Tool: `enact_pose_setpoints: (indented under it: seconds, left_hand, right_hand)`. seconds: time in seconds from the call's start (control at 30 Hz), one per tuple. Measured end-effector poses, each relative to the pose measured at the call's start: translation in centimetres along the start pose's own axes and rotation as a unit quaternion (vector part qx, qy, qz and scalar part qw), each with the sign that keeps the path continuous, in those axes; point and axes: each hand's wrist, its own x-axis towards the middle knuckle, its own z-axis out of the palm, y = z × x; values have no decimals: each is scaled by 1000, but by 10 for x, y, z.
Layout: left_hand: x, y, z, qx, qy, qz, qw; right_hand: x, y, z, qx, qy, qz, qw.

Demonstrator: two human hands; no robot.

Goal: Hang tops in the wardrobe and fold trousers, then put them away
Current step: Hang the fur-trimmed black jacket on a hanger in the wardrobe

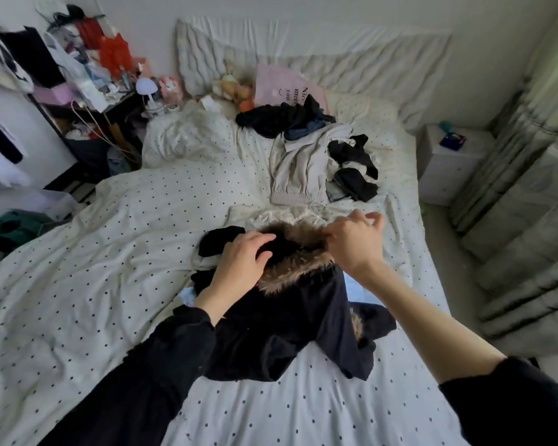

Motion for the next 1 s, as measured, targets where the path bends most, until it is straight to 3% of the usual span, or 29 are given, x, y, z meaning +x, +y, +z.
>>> enact_pose_setpoints:
  seconds: [0.07, 0.17, 0.27, 0.4, 0.53, 0.7, 1.0]
  left_hand:
    - [24, 15, -20, 28, 13, 42, 999]
    - [52, 48, -47, 51, -63, 101, 992]
    - [67, 75, -58, 41, -142, 114, 982]
    - [67, 102, -47, -41, -166, 104, 980]
    - [65, 128, -39, -155, -87, 118, 977]
    - [72, 148, -62, -153, -35, 136, 978]
    - [89, 162, -211, -147, 158, 111, 970]
  right_hand:
    - [6, 1, -22, -21, 66, -87, 994]
    - [1, 4, -54, -7, 165, -171, 971]
    - [-9, 11, -78, 4, 198, -189, 962]
    - [-20, 29, -111, 47, 227, -193, 953]
    - [-28, 48, -140, 70, 247, -177, 950]
    - [-24, 55, -161, 88, 262, -152, 949]
    - [47, -28, -256, 184, 319, -182, 912]
